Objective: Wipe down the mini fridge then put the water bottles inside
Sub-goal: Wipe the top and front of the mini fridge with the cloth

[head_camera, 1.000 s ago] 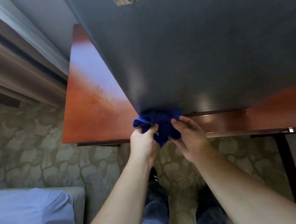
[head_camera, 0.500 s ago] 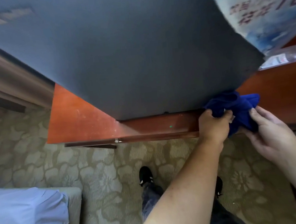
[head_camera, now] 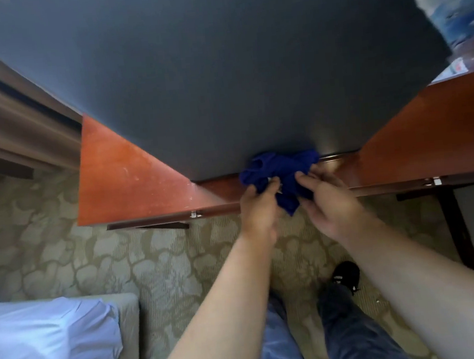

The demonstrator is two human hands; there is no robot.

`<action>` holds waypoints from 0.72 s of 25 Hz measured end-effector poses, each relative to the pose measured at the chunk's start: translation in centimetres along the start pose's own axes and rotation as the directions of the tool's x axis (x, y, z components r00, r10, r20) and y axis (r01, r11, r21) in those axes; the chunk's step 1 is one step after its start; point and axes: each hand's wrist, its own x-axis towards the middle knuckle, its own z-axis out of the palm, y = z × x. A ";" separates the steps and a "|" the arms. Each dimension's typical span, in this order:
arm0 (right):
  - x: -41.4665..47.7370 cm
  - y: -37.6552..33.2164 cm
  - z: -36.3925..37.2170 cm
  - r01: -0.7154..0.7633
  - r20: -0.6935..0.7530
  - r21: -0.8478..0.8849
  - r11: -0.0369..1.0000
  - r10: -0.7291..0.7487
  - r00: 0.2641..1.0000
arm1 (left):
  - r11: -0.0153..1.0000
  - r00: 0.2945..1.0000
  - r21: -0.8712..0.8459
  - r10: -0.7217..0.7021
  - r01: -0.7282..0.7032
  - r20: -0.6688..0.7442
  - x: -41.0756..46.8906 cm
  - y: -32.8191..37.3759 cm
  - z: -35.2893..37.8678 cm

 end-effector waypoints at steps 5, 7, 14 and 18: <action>-0.3 10.2 8.7 -0.135 0.093 0.062 0.989 0.129 0.987 | 0.988 0.986 0.133 0.101 -0.083 -0.134 0.2 7.1 -10.6; -0.1 13.1 11.6 -0.154 0.123 0.056 0.987 0.146 0.982 | 0.981 0.977 0.158 0.137 -0.111 -0.162 0.6 9.3 -13.8; 1.6 13.6 10.0 -0.095 0.044 -0.015 0.995 0.096 0.994 | 0.987 0.981 0.120 0.124 -0.107 -0.152 1.7 7.8 -13.8; 1.8 9.2 5.0 0.007 -0.014 0.001 1.000 -0.007 1.000 | 0.996 0.995 0.078 0.046 -0.040 -0.085 2.1 4.2 -8.5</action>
